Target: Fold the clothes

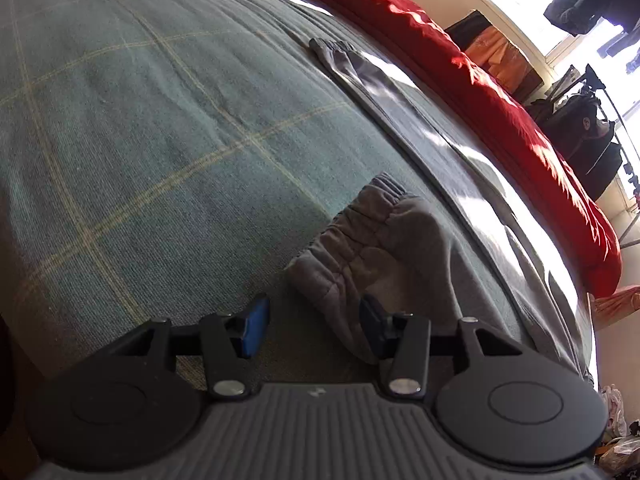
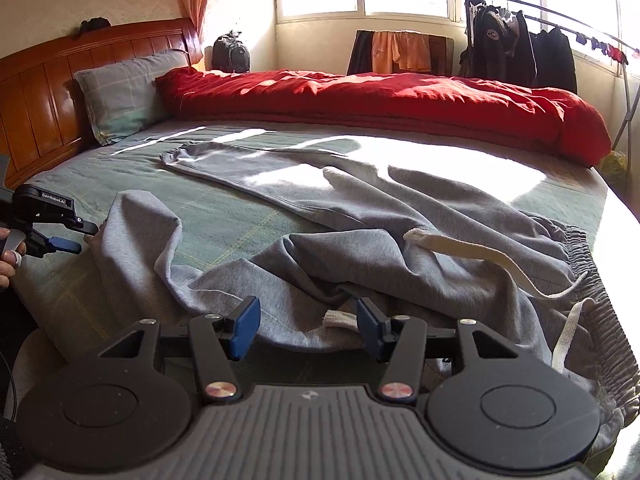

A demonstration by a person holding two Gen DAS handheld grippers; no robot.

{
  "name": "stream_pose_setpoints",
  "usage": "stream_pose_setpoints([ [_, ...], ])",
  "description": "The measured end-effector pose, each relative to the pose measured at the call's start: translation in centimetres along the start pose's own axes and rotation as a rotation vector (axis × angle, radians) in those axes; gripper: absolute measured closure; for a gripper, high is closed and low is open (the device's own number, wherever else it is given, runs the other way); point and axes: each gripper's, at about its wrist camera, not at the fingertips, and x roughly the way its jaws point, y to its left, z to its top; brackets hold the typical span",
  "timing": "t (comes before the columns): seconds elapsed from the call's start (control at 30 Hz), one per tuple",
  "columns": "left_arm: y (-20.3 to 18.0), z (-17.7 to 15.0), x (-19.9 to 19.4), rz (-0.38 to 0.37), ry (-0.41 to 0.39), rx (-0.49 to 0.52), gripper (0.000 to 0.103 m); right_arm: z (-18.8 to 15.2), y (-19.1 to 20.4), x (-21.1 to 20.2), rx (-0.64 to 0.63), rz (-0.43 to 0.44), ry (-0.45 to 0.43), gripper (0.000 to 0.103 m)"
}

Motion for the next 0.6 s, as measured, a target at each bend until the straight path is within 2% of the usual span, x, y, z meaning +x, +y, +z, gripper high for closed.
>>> stream_pose_setpoints([
  [0.2, 1.1, 0.5, 1.4, -0.082, -0.019, -0.08, 0.056, 0.1, 0.4, 0.9, -0.011, 0.003, 0.021, 0.045],
  [0.43, 0.0, 1.0, 3.3, -0.111, -0.058, -0.032, 0.056, 0.2, 0.7, 1.8, -0.014, -0.015, 0.049, 0.045],
  [0.5, -0.6, 0.9, 3.4, -0.081, -0.076, 0.001, 0.065, 0.2, 0.9, 2.1, -0.018, -0.02, 0.055, 0.045],
  [0.53, -0.9, 0.8, 3.3, -0.054, -0.085, 0.021, 0.079, 0.3, 0.9, 2.1, -0.02, -0.023, 0.057, 0.045],
  [0.57, -1.1, 0.7, 3.1, -0.027, -0.093, 0.041, 0.088, 0.3, 1.0, 2.2, -0.021, -0.024, 0.057, 0.045],
  [0.6, -1.2, 0.8, 2.9, -0.031, -0.099, 0.042, 0.088, 0.3, 1.1, 2.1, -0.023, -0.024, 0.057, 0.045],
])
